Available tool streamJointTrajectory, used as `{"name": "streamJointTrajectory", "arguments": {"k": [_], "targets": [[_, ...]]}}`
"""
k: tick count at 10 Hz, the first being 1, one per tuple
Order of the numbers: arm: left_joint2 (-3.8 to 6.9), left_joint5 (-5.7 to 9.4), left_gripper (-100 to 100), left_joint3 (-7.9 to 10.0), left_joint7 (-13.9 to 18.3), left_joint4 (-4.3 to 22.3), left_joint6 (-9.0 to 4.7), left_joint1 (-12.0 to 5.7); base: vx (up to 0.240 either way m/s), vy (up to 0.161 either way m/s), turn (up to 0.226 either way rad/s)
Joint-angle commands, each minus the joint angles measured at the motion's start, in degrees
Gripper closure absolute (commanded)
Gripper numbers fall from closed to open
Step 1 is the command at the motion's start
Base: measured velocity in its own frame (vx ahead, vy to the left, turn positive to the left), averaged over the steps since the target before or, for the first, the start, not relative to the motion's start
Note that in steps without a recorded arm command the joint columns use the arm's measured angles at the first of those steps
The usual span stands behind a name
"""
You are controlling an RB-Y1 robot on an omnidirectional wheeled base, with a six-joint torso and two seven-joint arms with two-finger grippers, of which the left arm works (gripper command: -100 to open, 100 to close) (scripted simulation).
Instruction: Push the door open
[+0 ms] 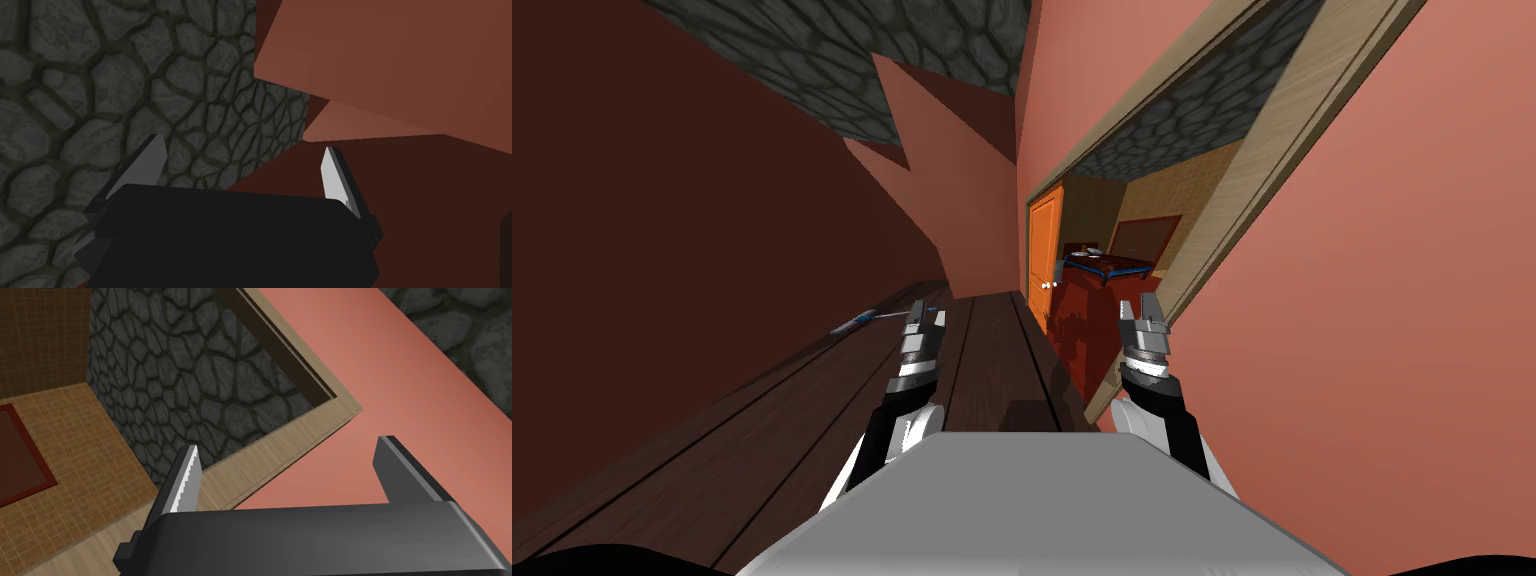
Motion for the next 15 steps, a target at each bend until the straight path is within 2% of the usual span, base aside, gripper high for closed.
{"name": "streamJointTrajectory", "arguments": {"k": [1, 8, 11, 15], "targets": [[0.61, -0.14, -100, -0.91, -1.6, 1.9, -0.49, -0.77, 0.19, -0.051, -0.074], [2.26, -0.65, -100, -4.36, -7.4, 8.9, -2.31, -3.67, 0.143, 0.033, -0.067], [2.9, -0.93, -100, -6.25, -10.6, 12.8, -3.32, -5.26, 0.158, 0.011, -0.09], [3.51, -1.24, -100, -8.32, -14.1, 17.0, -4.42, -7.0, 0.145, 0.028, -0.064]]}}
